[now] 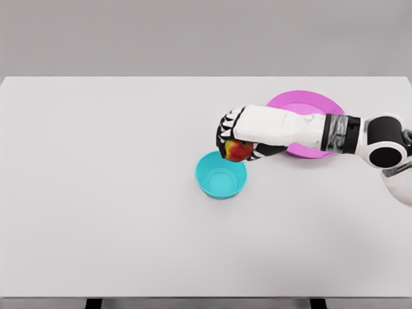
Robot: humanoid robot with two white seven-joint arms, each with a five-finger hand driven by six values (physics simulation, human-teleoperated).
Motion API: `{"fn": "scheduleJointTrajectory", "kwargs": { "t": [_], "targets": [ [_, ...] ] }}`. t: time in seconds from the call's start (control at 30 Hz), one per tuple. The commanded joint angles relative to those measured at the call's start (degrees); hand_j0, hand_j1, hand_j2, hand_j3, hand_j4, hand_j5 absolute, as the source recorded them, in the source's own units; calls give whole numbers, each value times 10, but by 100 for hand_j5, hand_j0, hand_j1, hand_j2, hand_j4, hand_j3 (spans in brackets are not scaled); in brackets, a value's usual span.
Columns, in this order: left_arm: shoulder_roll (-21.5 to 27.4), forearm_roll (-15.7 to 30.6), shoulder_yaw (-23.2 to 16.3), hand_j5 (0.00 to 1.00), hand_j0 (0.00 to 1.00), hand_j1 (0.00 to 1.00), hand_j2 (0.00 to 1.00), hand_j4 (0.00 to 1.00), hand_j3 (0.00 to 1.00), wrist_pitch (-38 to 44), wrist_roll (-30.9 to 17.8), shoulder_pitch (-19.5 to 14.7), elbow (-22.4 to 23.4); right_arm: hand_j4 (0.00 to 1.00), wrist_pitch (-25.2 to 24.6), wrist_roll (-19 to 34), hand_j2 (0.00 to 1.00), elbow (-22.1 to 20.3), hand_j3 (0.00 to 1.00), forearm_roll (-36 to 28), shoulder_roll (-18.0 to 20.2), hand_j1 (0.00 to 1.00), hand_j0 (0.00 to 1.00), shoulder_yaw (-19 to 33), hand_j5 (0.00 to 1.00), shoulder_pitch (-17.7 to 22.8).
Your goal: Put the apple from the pink plate into the blue bowl with your right arm
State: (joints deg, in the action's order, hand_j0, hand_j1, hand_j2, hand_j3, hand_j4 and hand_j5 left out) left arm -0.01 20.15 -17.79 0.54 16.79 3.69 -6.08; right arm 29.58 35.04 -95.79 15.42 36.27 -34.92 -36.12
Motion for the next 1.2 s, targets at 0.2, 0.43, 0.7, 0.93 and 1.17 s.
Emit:
{"fn": "scheduleJointTrajectory", "kwargs": {
  "t": [0.2, 0.43, 0.7, 0.93, 1.17],
  "targets": [
    [0, 0, 0, 100, 100, 100, 100, 100, 100, 0, 0, 0, 0, 39, -1, 0, 39, -5, 39, -3, -14, 39, 39, -23, 39, -2],
    [0, 0, -1, 100, 100, 100, 100, 100, 100, 0, 0, 0, 0, 63, 0, 0, 63, -7, 63, 0, -5, 63, 63, -18, 63, 1],
    [0, 0, 0, 100, 100, 100, 100, 100, 100, 0, 0, 0, 0, 88, -1, 0, 88, -8, 88, 0, -3, 88, 88, -16, 88, 1],
    [0, 0, 0, 100, 100, 100, 100, 100, 100, 0, 0, 0, 0, 96, 0, 0, 96, -9, 96, 0, -1, 96, 96, -14, 96, 1],
    [0, 0, 0, 100, 100, 100, 100, 100, 100, 0, 0, 0, 0, 100, 4, 0, 100, -14, 100, 0, 14, 100, 100, 6, 100, 2]
  ]
}}
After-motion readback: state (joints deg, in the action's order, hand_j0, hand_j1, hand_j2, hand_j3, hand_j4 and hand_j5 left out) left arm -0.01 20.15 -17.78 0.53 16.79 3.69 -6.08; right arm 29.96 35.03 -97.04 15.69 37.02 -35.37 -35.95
